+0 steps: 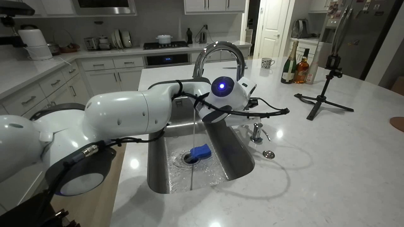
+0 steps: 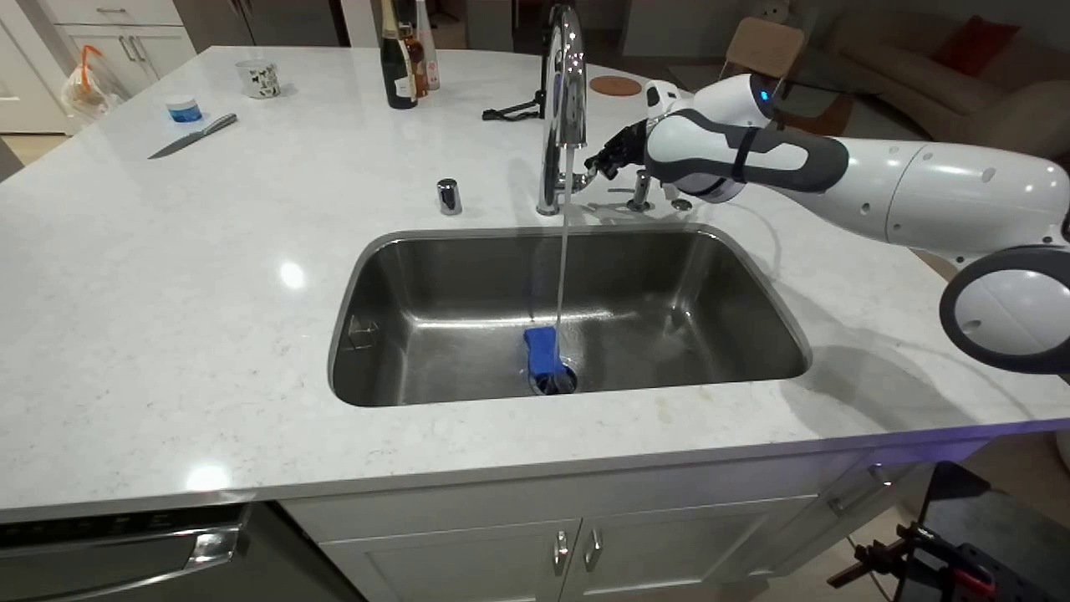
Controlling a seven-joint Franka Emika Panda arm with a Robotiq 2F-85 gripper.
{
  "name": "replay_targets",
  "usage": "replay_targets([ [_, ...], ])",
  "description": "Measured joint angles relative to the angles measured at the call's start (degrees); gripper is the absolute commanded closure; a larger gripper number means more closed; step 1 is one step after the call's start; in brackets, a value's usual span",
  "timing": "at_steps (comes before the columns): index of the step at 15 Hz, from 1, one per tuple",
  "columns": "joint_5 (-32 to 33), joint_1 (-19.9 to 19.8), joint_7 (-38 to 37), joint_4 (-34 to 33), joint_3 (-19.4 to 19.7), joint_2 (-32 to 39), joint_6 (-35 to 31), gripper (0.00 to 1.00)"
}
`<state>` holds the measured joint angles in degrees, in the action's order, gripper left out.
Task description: Turn off the tap
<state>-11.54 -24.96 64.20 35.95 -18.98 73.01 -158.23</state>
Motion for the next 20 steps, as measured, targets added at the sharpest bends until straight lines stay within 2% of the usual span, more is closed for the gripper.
replay_targets([
  [8, 0.00, 1.19, -0.21, -1.06, -5.15, 1.64, -1.05, 1.00],
  [14, -0.01, 1.34, -0.60, -1.82, -5.41, 2.35, -1.28, 1.00],
  [20, -0.09, 1.21, -3.86, -4.32, -5.83, 3.36, -7.13, 1.00],
])
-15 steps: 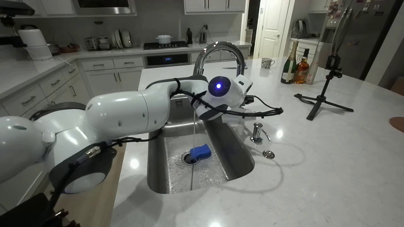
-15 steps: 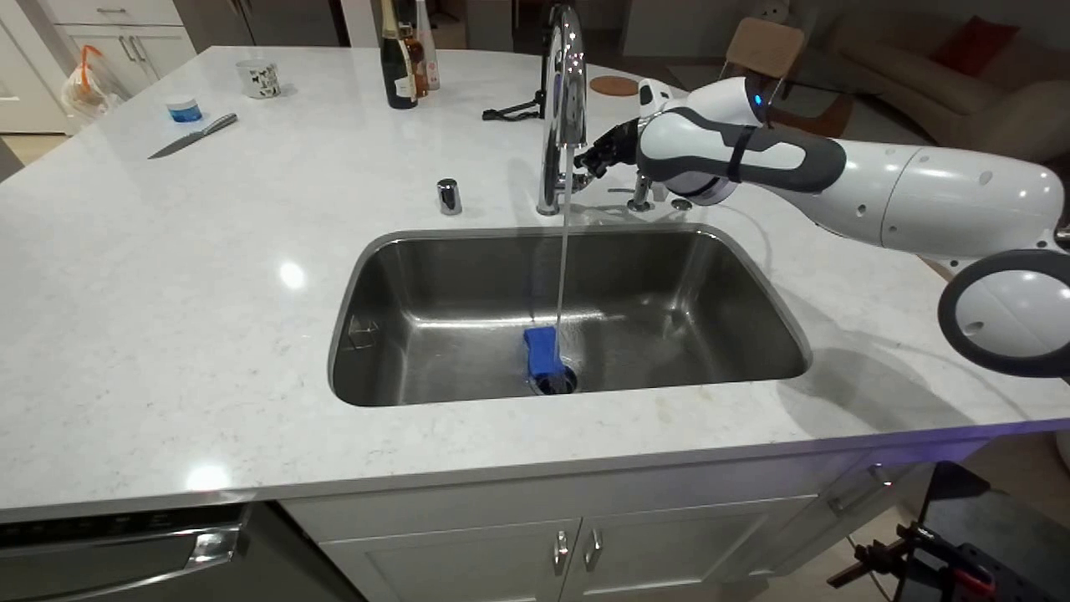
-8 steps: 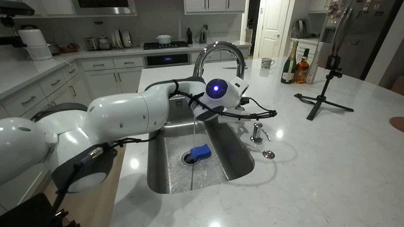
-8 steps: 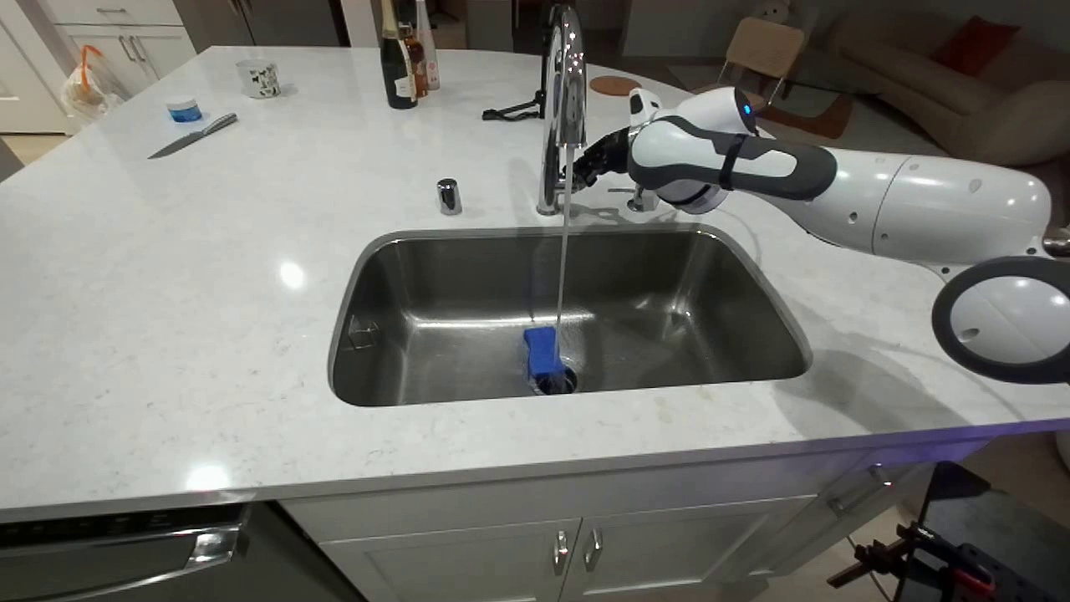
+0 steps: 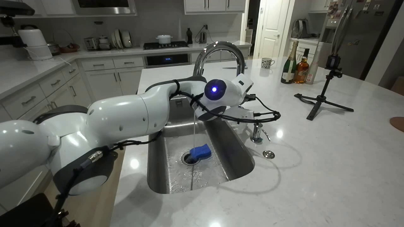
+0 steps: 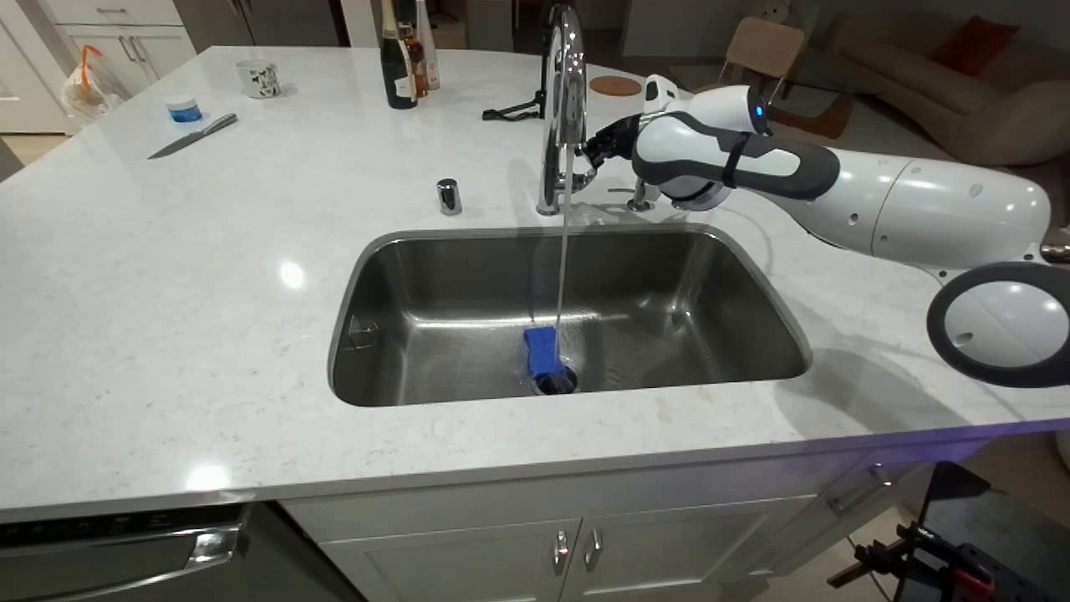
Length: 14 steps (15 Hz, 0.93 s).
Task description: Turn off the tap
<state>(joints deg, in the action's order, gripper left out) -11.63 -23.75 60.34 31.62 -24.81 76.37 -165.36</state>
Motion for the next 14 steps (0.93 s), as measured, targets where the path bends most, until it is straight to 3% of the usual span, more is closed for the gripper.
replay_targets([
  [4, 0.10, -0.65, -4.34, -1.29, 2.35, 0.00, -2.17, 1.00],
  [10, 1.37, 0.03, -18.54, -1.17, 16.97, -0.01, -2.00, 1.00],
  [14, 1.55, 1.23, -22.66, -0.96, 21.02, 0.13, -0.12, 1.00],
])
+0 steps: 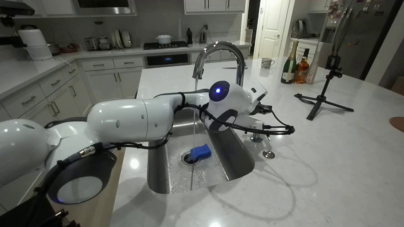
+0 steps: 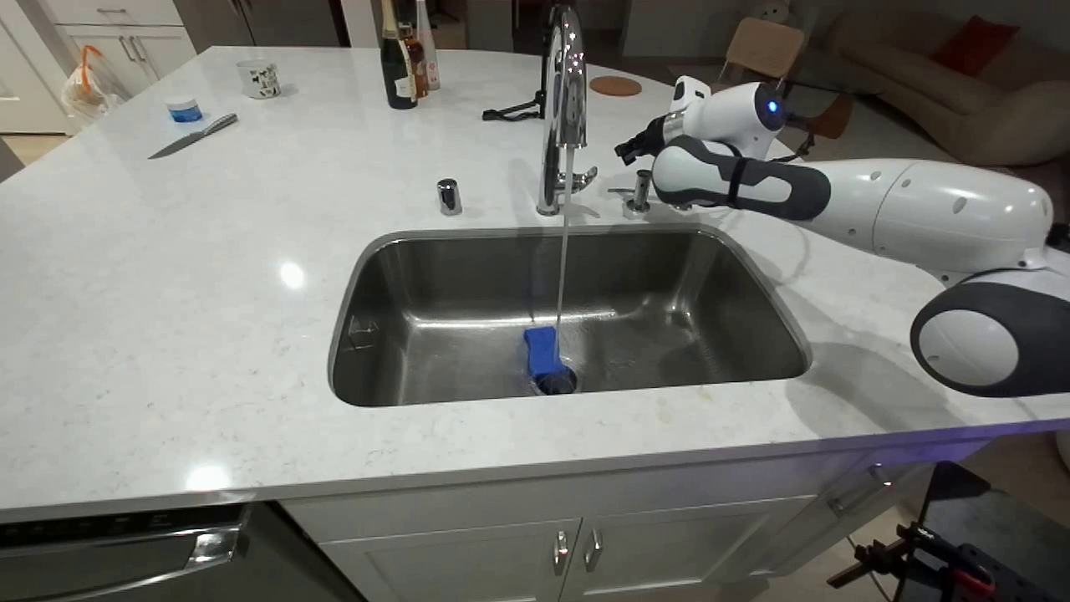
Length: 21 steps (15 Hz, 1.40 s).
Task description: Turn off the tap
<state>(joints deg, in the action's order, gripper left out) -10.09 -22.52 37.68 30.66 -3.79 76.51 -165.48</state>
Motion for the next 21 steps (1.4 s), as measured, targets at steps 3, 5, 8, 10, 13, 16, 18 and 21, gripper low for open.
replay_targets([
  [3, 0.00, 1.42, -0.02, 0.01, 0.09, 0.27, 0.92, 1.00],
  [5, 0.00, 2.59, -0.02, 0.01, 0.06, 0.60, 1.16, 1.00],
  [8, -0.03, 3.68, 0.05, -0.11, -0.31, 0.84, 1.42, 1.00],
  [10, -0.08, 3.61, 0.28, -0.25, -1.50, 0.84, 2.05, 1.00],
  [13, -0.10, 3.12, 0.56, -0.41, -3.60, 0.83, 3.16, 1.00],
  [16, -0.11, 2.41, 1.45, -0.55, -5.71, 0.83, 4.15, 1.00],
  [18, -0.10, 2.15, 1.52, -0.71, -6.41, 0.83, 4.80, 1.00],
  [21, 0.08, 2.22, 1.23, -0.80, -5.99, 0.81, 5.14, 1.00],
])
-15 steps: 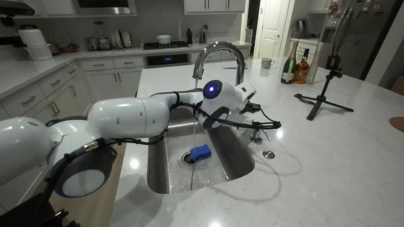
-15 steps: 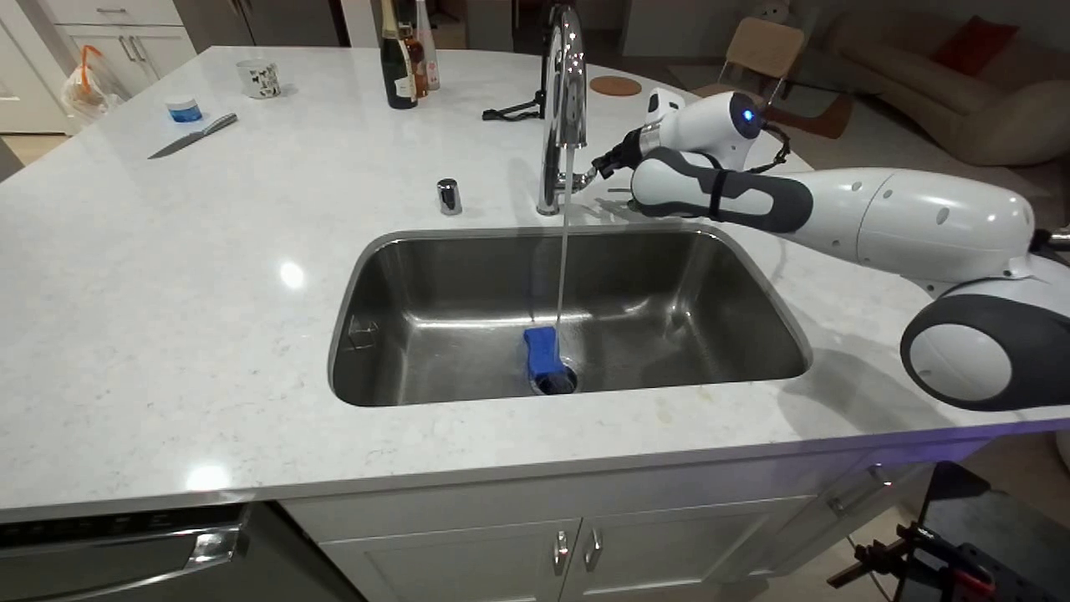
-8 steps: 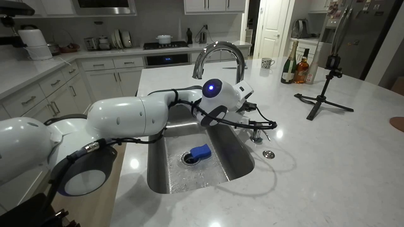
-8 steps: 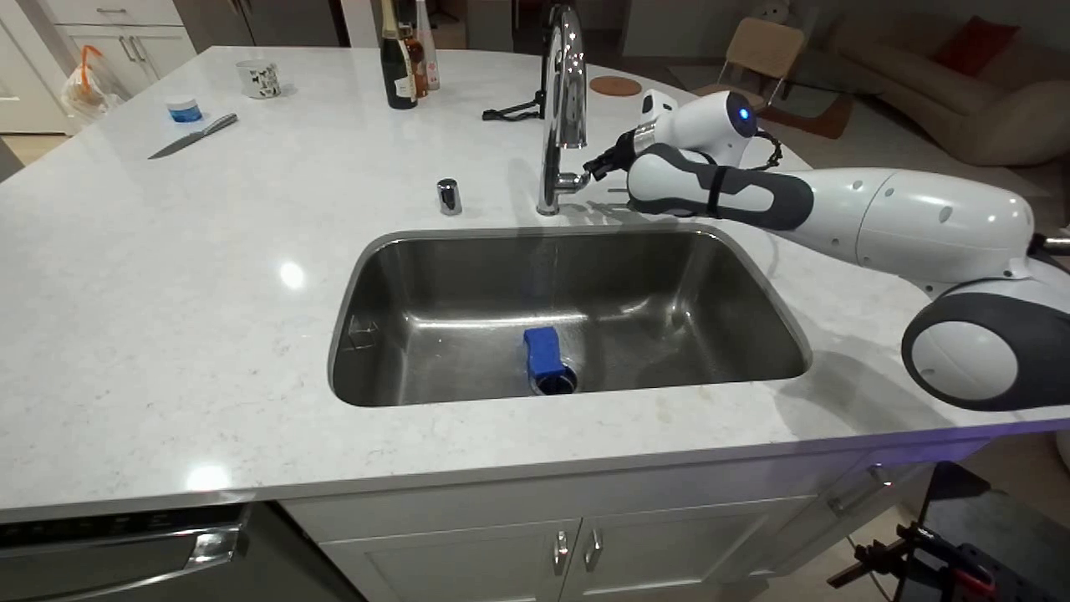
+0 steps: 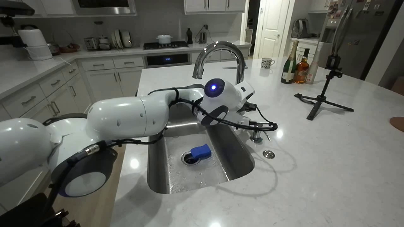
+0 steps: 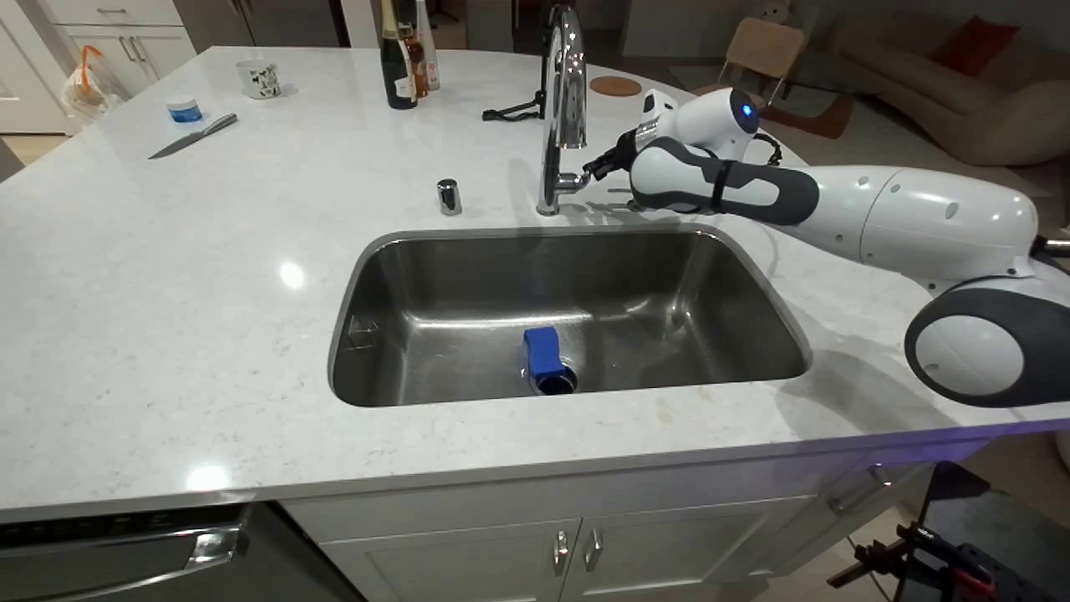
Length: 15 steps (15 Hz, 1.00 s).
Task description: Turn off the tap
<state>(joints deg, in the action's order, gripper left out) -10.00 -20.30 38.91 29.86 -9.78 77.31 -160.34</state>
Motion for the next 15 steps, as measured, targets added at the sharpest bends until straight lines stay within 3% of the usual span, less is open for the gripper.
replay_targets([
  [7, 7.15, 2.70, -12.96, -1.71, 12.56, -2.40, 8.83, 1.00],
  [10, 11.63, 2.85, -16.82, -6.28, 14.84, -2.41, 15.65, 1.00],
  [15, 13.53, 3.38, -17.16, -6.86, 18.82, -4.27, 23.54, 1.00],
])
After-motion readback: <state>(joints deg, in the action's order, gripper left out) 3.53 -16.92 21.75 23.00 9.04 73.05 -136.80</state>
